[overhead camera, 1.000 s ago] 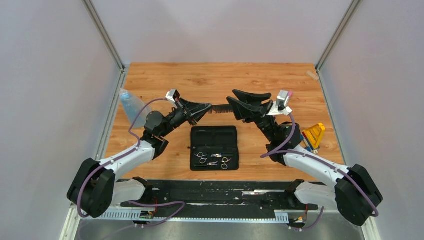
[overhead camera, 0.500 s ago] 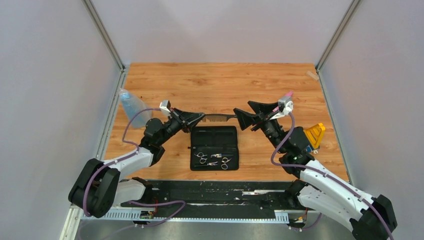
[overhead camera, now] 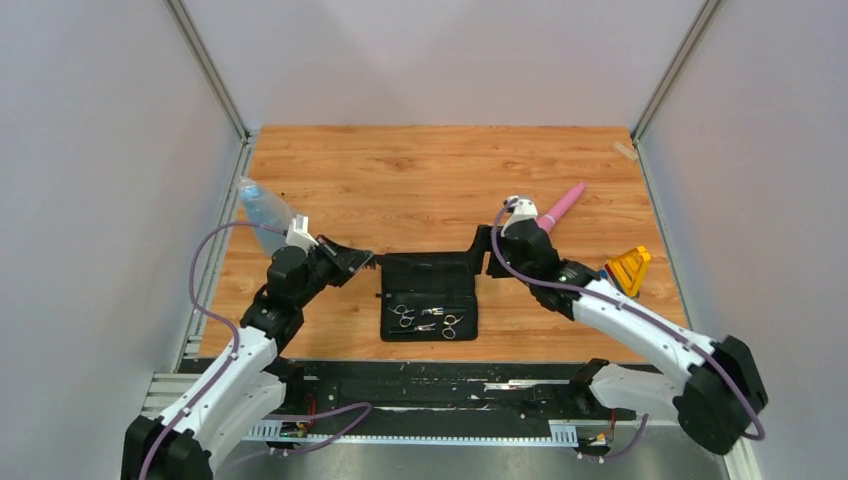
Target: Sort the hair-cutting tools
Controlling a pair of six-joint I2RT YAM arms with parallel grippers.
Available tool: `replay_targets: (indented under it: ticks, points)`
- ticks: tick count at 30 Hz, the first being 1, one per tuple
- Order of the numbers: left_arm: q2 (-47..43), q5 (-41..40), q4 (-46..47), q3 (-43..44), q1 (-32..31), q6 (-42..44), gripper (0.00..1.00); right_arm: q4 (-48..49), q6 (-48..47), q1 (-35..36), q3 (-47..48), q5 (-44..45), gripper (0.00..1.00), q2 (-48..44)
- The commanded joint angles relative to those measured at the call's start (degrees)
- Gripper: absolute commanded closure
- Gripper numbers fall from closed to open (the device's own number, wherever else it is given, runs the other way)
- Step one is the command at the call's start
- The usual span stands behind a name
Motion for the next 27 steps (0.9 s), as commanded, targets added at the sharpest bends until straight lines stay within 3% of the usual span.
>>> replay_targets:
  ticks: [1,13,27]
  points:
    - [-4.4,-4.8,-14.6,1.7,3.1,8.2,1.0,-8.8,3.5,0.0,7.3,-1.9,0.29,9.1]
    - [-10.9,-3.5,-20.3,-1.3,8.8,9.9,1.0,-9.0,5.5,-4.3,13.8,-8.9,0.45,28.9]
    - [-1.6,0.6,-14.0,-3.7,9.0,12.1,1.0,-9.1,5.8,-4.6,11.2,-9.9,0.86,35.7]
